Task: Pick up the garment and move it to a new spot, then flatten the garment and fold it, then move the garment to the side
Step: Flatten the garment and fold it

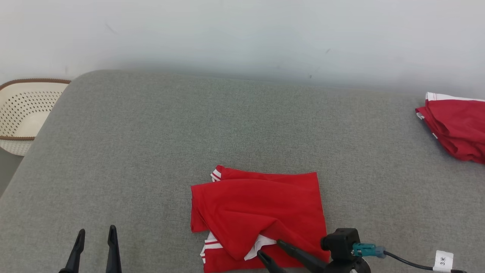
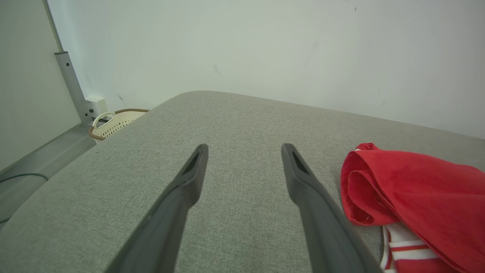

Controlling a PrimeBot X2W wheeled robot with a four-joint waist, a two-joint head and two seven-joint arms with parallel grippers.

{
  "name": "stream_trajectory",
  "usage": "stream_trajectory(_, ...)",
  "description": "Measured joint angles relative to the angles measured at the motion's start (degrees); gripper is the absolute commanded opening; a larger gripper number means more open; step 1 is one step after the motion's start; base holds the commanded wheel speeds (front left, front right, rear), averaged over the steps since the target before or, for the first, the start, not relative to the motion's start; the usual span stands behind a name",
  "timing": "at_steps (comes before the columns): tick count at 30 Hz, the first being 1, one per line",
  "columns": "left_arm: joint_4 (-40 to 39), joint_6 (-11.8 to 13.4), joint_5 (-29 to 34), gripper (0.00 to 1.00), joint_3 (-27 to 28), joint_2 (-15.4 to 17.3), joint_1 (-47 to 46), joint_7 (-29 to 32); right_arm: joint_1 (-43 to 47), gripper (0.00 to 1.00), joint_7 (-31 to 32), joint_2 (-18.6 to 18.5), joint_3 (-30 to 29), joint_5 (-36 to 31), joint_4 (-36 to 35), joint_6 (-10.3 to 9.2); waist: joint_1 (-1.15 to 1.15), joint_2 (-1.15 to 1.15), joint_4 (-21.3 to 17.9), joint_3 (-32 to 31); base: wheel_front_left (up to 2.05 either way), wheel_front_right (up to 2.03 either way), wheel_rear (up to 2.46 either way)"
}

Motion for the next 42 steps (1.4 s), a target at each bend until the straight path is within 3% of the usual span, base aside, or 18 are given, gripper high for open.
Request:
stream_trajectory(7,0.0,0.0,-0.1,1.00,0.0,0.0,0.0,0.0,0.2,1.00,-0.6,1.9,0.6,-0.1,3.0,0.00,0.00,0.00,0.5,0.4,0.00,0.00,0.00)
stream_trajectory(25,0.4,0.1,-0.4,1.00,-0.9,0.0,-1.2,0.0,-10.6,0.98,-7.7,9.7,7.4,-0.1,24.8,0.00,0.00,0.00,3.6,1.7,0.00,0.00,0.00)
stream_trajectory(26,0.4,0.1,-0.5,1.00,-0.8,0.0,-1.1,0.0,-11.0,0.88,-7.9,9.8,7.7,0.1,25.5,0.00,0.00,0.00,3.7,1.7,0.00,0.00,0.00)
stream_trajectory(27,0.4,0.2,-0.6,1.00,-0.8,0.0,-1.1,0.0,-11.3,0.49,-8.2,10.0,7.9,0.6,26.0,0.00,0.00,0.00,3.8,1.7,0.00,0.00,0.00)
stream_trajectory(28,0.4,0.3,-0.6,1.00,-0.8,0.0,-1.1,0.0,-11.6,0.34,-8.5,10.1,8.2,0.9,26.6,0.00,0.00,0.00,3.9,1.7,0.00,0.00,0.00)
stream_trajectory(29,0.4,0.4,-0.6,1.00,-0.9,0.0,-1.1,0.0,-11.9,0.00,-8.9,10.3,8.5,1.2,27.1,0.00,0.00,0.00,4.0,1.7,0.00,0.00,0.00)
stream_trajectory(35,0.5,0.5,-0.8,1.00,-0.9,0.0,-1.1,0.0,-13.0,0.00,-10.6,11.2,10.8,5.1,26.1,0.00,0.00,0.00,4.1,1.6,0.00,0.00,0.00)
stream_trajectory(42,0.6,0.4,-0.8,1.00,-0.8,0.0,-1.1,0.0,-13.5,0.00,-9.0,11.6,13.0,16.0,19.9,0.00,0.00,0.00,4.2,1.8,0.00,0.00,0.00)
